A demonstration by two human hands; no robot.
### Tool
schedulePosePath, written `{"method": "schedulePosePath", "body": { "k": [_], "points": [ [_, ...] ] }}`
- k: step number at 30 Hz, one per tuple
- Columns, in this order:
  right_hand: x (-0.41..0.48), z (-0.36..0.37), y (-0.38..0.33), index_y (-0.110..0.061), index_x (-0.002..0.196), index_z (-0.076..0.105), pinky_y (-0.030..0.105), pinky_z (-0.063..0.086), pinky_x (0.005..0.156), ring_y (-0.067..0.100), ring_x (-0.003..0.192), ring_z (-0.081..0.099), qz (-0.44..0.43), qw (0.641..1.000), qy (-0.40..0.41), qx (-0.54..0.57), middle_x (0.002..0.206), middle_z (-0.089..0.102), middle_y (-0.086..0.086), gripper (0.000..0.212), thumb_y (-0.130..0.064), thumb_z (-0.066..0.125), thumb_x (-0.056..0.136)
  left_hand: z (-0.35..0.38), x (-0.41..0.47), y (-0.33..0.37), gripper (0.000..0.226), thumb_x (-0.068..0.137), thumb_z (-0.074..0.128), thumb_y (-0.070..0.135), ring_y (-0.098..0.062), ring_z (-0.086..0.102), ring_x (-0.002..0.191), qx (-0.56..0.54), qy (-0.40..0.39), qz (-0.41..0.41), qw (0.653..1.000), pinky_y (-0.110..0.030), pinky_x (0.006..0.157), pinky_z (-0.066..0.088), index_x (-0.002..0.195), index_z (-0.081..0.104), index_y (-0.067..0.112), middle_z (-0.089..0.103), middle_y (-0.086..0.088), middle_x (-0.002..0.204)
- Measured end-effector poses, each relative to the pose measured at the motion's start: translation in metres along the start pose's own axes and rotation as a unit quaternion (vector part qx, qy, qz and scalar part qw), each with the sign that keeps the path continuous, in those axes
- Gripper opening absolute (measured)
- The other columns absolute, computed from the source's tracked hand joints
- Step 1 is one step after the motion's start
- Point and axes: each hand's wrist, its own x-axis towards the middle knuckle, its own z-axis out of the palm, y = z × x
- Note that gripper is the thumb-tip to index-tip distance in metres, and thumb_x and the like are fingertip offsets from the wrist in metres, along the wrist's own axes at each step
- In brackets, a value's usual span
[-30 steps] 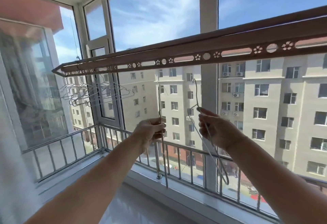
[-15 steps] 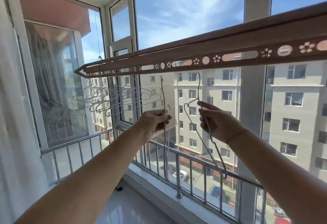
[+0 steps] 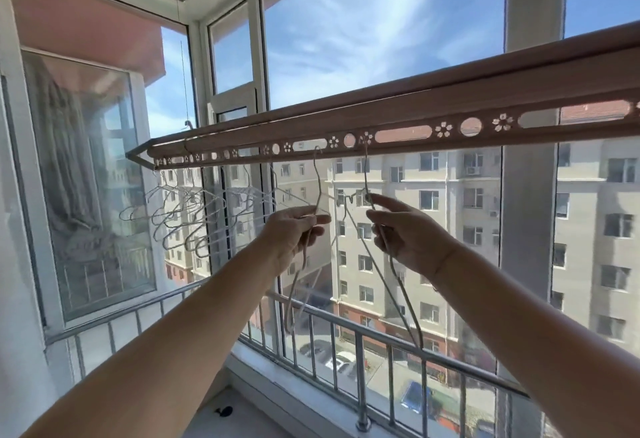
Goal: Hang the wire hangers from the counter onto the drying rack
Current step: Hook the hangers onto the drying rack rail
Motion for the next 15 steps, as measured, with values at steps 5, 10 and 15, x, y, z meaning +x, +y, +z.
{"method": "schedulePosePath", "body": {
  "k": [5, 10, 15],
  "points": [
    [0.037, 0.021, 0.012, -0.017, 0.113, 0.061, 0.018, 0.037, 0.048, 0.009, 0.054, 0.043, -0.010, 1.000, 0.028, 0.001, 0.057, 0.051, -0.002, 0.034, 0.003, 0.055, 0.085, -0.030, 0.039, 0.005, 0.030, 0.093, 0.045, -0.006, -0.012, 0.060, 0.067, -0.016, -0.033, 0.002, 0.999, -0.017, 0.056, 0.049, 0.120, 0.055, -0.002, 0.070, -0.011, 0.095],
    [0.064, 0.032, 0.021, -0.016, 0.121, 0.058, 0.016, 0.039, 0.045, 0.008, 0.054, 0.044, -0.017, 0.997, 0.075, 0.011, 0.064, 0.050, 0.000, 0.039, 0.003, 0.053, 0.087, -0.047, 0.071, 0.005, 0.029, 0.093, 0.045, -0.006, -0.014, 0.061, 0.068, -0.029, -0.067, -0.010, 0.997, -0.019, 0.057, 0.049, 0.119, 0.056, -0.002, 0.070, -0.011, 0.091],
    [0.076, 0.030, 0.028, -0.014, 0.120, 0.058, 0.015, 0.038, 0.043, 0.006, 0.046, 0.046, -0.016, 0.994, 0.108, 0.013, 0.054, 0.053, -0.004, 0.037, 0.003, 0.054, 0.087, -0.052, 0.095, -0.004, 0.026, 0.093, 0.045, -0.005, -0.014, 0.061, 0.070, -0.036, -0.086, -0.023, 0.995, -0.020, 0.058, 0.047, 0.115, 0.057, 0.001, 0.070, -0.010, 0.092]
  ]
}}
